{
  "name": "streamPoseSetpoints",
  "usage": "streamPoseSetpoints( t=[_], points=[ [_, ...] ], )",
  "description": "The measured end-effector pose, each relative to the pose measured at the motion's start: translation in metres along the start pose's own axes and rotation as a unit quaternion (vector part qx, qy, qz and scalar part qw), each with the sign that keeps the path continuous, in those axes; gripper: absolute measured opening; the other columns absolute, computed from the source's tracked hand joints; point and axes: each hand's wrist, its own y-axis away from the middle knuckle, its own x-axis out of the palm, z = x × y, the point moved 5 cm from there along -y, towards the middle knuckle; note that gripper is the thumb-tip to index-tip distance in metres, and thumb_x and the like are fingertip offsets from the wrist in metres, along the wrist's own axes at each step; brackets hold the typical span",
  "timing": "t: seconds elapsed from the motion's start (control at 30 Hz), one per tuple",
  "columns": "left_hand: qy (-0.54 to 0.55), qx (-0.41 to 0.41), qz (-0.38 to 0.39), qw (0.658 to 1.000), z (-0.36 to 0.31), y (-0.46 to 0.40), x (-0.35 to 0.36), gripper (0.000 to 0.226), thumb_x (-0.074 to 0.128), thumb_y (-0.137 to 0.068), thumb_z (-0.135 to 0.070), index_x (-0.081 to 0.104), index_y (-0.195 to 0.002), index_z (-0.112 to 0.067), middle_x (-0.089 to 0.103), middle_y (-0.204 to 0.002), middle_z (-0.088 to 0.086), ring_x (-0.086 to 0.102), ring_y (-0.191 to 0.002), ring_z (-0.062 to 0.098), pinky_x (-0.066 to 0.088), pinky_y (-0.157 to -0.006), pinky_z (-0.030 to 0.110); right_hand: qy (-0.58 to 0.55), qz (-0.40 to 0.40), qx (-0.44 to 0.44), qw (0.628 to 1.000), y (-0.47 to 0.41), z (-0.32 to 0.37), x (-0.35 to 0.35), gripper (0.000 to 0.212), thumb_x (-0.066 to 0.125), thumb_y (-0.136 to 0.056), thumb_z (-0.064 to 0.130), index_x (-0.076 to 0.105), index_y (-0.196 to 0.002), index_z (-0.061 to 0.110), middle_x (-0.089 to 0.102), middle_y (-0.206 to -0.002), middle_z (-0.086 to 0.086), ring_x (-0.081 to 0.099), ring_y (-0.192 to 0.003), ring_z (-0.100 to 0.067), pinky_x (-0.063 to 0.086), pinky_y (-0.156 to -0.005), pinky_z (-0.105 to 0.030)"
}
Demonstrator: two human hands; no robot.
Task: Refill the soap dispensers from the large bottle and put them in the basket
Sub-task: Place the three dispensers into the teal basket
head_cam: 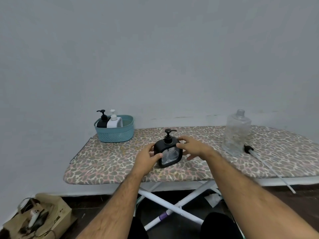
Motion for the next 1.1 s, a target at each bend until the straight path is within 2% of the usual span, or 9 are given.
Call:
streamPoseSetpoints(
  t=[0.13, 0.23, 0.33, 0.5, 0.7, 0.77, 0.93, 1.1],
  points=[
    [0.01, 0.0, -0.005, 1.0, 0.003, 0.0, -0.001, 0.055, 0.074, -0.087, -0.025, 0.053, -0.138, -0.021, 0.06, -0.133, -0.003, 0.065, -0.103, 0.013, 0.051, -0.065, 0.021, -0.006, -0.015, 0.011, 1.0, 0.004, -0.002, 0.002, 0.047, 0.047, -0.1, 0.045, 0.04, -0.142, 0.026, 0.056, -0.129, -0.005, 0.064, -0.105, -0.028, 0.058, -0.086, -0.047],
    [0.003, 0.002, -0.016, 1.0, 0.003, -0.001, -0.002, 0.053, 0.076, -0.085, -0.027, 0.055, -0.134, -0.022, 0.063, -0.129, -0.003, 0.065, -0.103, 0.013, 0.049, -0.064, 0.018, -0.007, -0.03, 0.006, 1.0, 0.002, -0.001, 0.004, 0.046, 0.046, -0.1, 0.044, 0.041, -0.142, 0.024, 0.055, -0.118, -0.002, 0.065, -0.102, -0.028, 0.057, -0.088, -0.048],
    [-0.004, 0.012, -0.035, 0.999, -0.001, -0.002, -0.005, 0.052, 0.077, -0.084, -0.029, 0.058, -0.132, -0.021, 0.064, -0.121, -0.009, 0.065, -0.097, 0.009, 0.044, -0.066, 0.013, -0.018, -0.037, 0.002, 0.999, -0.002, 0.002, 0.005, 0.044, 0.044, -0.102, 0.043, 0.043, -0.14, 0.023, 0.057, -0.118, -0.002, 0.066, -0.098, -0.026, 0.057, -0.087, -0.047],
    [-0.009, 0.024, -0.071, 0.997, -0.013, -0.011, -0.02, 0.054, 0.081, -0.079, -0.035, 0.061, -0.128, -0.021, 0.067, -0.113, -0.01, 0.066, -0.091, 0.005, 0.054, -0.083, 0.03, -0.084, -0.056, -0.018, 0.995, -0.014, 0.014, 0.003, 0.038, 0.044, -0.102, 0.043, 0.048, -0.133, 0.021, 0.055, -0.127, -0.003, 0.062, -0.102, -0.026, 0.056, -0.083, -0.045],
    [-0.046, 0.034, -0.125, 0.991, -0.024, -0.028, -0.052, 0.057, 0.081, -0.075, -0.045, 0.061, -0.124, -0.026, 0.068, -0.107, -0.015, 0.065, -0.088, 0.005, 0.055, -0.085, 0.037, -0.131, -0.098, -0.067, 0.984, -0.04, 0.05, 0.008, 0.035, 0.045, -0.101, 0.042, 0.052, -0.127, 0.019, 0.054, -0.13, -0.004, 0.059, -0.11, -0.027, 0.055, -0.076, -0.04],
    [-0.064, 0.035, -0.145, 0.987, -0.026, -0.033, -0.063, 0.055, 0.081, -0.075, -0.046, 0.061, -0.122, -0.026, 0.064, -0.102, -0.019, 0.064, -0.086, 0.004, 0.053, -0.08, 0.031, -0.136, -0.098, -0.083, 0.982, -0.05, 0.065, 0.012, 0.036, 0.044, -0.102, 0.041, 0.052, -0.129, 0.019, 0.055, -0.13, -0.004, 0.058, -0.111, -0.026, 0.054, -0.075, -0.037],
    [-0.077, 0.043, -0.196, 0.977, -0.031, -0.049, -0.091, 0.055, 0.08, -0.075, -0.046, 0.06, -0.121, -0.026, 0.061, -0.099, -0.021, 0.061, -0.079, -0.004, 0.046, -0.071, 0.023, -0.144, -0.089, -0.131, 0.977, -0.075, 0.107, 0.022, 0.042, 0.045, -0.102, 0.037, 0.045, -0.14, 0.018, 0.055, -0.128, -0.006, 0.057, -0.109, -0.021, 0.051, -0.081, -0.034],
    [-0.08, 0.041, -0.237, 0.967, -0.028, -0.075, -0.12, 0.051, 0.082, -0.073, -0.046, 0.06, -0.115, -0.026, 0.063, -0.099, -0.02, 0.064, -0.085, 0.005, 0.048, -0.071, 0.023, -0.136, -0.079, -0.165, 0.974, -0.107, 0.147, 0.033, 0.042, 0.042, -0.103, 0.035, 0.04, -0.141, 0.016, 0.051, -0.129, -0.001, 0.052, -0.111, -0.017, 0.042, -0.091, -0.033]
  ],
)
